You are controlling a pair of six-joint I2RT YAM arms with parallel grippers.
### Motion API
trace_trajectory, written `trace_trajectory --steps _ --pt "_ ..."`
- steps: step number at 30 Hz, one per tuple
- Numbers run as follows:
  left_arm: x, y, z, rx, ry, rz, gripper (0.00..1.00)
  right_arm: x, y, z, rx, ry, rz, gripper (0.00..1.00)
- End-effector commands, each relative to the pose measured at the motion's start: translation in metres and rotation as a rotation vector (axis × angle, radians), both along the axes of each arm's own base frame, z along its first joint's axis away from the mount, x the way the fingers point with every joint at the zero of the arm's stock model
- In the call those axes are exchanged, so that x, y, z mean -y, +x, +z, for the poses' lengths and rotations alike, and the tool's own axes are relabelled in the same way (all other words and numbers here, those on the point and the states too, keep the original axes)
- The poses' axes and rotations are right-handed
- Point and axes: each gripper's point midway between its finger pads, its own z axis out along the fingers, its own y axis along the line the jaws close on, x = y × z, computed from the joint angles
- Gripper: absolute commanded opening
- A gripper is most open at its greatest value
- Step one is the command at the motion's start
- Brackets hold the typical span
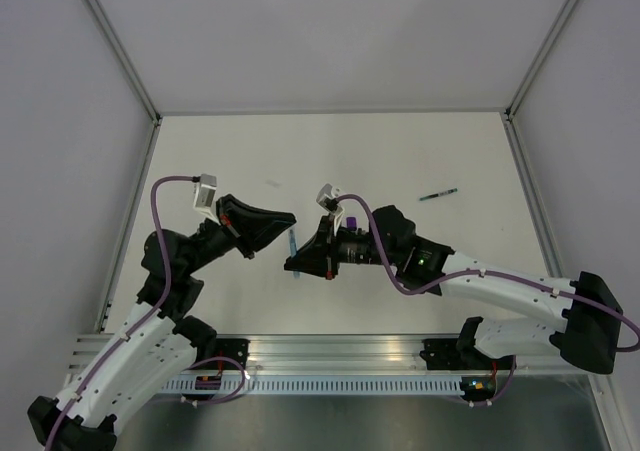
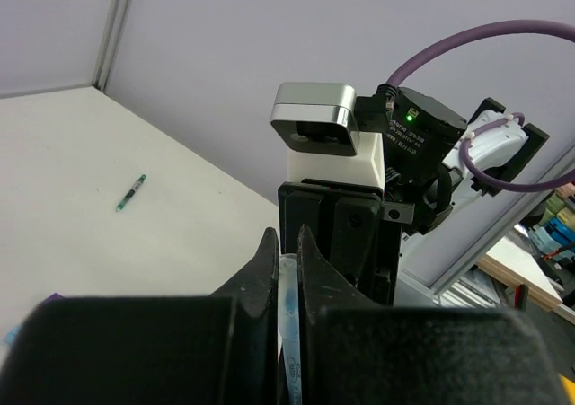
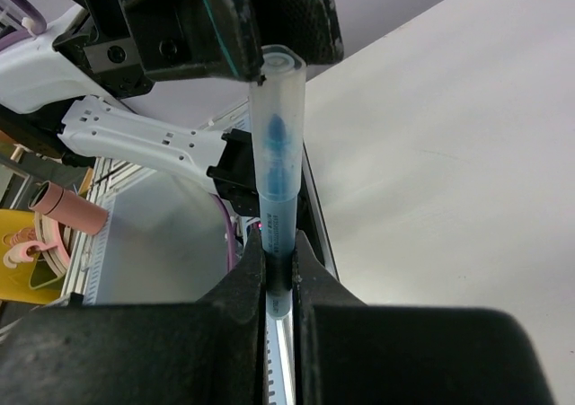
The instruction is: Insert the pens into the pen caps
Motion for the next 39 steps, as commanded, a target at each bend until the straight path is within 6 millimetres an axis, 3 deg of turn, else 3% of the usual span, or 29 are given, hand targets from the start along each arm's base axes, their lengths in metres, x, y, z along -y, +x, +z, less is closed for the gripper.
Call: trace_trajectory --steps 1,6,12,21,26,32,37,39 --pt "0.004 -0.015 -0.017 0.017 0.032 -0.073 0.02 -0.002 0.021 0.053 0.086 0.081 -0.073 0.00" --pt "0.002 -0.020 -0.031 0.017 0.044 -0.080 0.02 0.007 0.037 0.090 0.138 0.100 -0.127 0.00" --pt "0.005 -0.024 -0.044 -0.014 0.023 -0.122 0.02 0.024 0.061 0.122 0.198 0.147 -0.185 0.00" --pt "0.014 -0.017 -0.065 -0.073 0.014 -0.158 0.02 0.029 0.098 0.147 0.263 0.160 -0.221 0.00" --pt "0.016 -0.016 -0.072 -0.087 0.010 -0.168 0.02 0.031 0.108 0.162 0.298 0.170 -0.227 0.00" --pt "0.019 -0.018 -0.074 -0.090 0.000 -0.183 0.02 0.023 0.123 0.164 0.327 0.176 -0.229 0.00" --pt "0.023 -0.013 -0.084 -0.127 0.025 -0.179 0.02 0.020 0.125 0.149 0.328 0.165 -0.210 0.00" --pt "0.022 -0.006 -0.075 -0.117 0.026 -0.140 0.02 0.019 0.125 0.132 0.290 0.121 -0.198 0.00"
